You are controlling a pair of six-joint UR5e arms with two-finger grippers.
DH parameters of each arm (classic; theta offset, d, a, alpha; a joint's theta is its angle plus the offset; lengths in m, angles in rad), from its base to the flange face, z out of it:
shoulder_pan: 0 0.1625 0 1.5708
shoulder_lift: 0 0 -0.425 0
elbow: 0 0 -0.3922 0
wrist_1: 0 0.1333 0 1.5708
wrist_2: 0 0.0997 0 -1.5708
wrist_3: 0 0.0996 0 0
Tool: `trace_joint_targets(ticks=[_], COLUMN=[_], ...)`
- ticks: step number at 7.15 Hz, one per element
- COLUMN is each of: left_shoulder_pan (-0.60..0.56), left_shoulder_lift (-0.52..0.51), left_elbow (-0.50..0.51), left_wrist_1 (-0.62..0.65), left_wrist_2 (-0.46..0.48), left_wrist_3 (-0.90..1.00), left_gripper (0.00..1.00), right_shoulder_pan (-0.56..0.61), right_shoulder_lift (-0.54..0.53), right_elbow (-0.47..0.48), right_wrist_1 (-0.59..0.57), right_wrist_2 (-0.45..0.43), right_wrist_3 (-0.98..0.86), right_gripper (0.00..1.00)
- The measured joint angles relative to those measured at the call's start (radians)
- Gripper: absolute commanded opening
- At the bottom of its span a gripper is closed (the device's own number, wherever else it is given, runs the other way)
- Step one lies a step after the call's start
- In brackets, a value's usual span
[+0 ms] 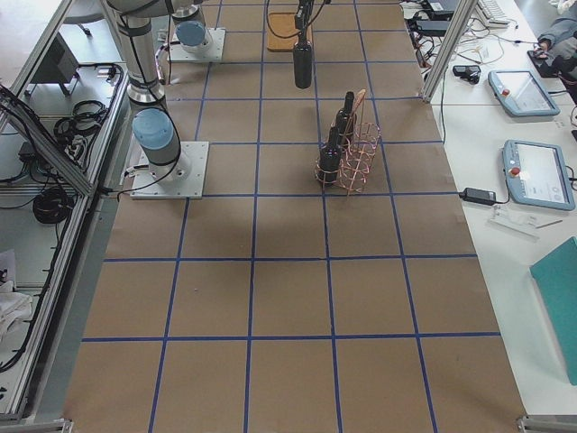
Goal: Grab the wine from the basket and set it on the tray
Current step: 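Carry the bottle toward the table center and lower it upright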
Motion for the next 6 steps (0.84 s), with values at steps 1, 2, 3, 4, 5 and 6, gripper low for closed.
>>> trace_joint_targets(ticks=[1, 2, 3, 4, 5, 6], left_shoulder_pan=[0.007, 0.011, 0.012, 0.013, 0.013, 0.014], left_shoulder_lift=[0.000, 0.000, 0.000, 0.000, 0.000, 0.000], left_elbow=[0.000, -0.001, -0.002, -0.003, -0.003, -0.003], left_wrist_1=[0.000, 0.000, 0.000, -0.001, -0.001, -0.002], left_wrist_2=[0.000, 0.000, 0.001, 0.001, 0.002, 0.002], left_wrist_3=[0.000, 0.000, -0.001, -0.001, -0.001, -0.001], left_gripper=[1.00, 1.00, 1.00, 1.00, 1.00, 1.00], right_shoulder_pan=[0.025, 0.042, 0.051, 0.054, 0.056, 0.058], right_shoulder_lift=[0.015, 0.031, 0.044, 0.050, 0.052, 0.054], right_elbow=[0.016, 0.022, 0.024, 0.024, 0.024, 0.024], right_wrist_1=[-0.023, -0.033, -0.037, -0.043, -0.052, -0.057], right_wrist_2=[0.002, 0.003, 0.004, 0.005, 0.006, 0.008], right_wrist_3=[0.033, 0.055, 0.066, 0.071, 0.075, 0.083], right_gripper=[0.08, 0.08, 0.08, 0.08, 0.08, 0.08])
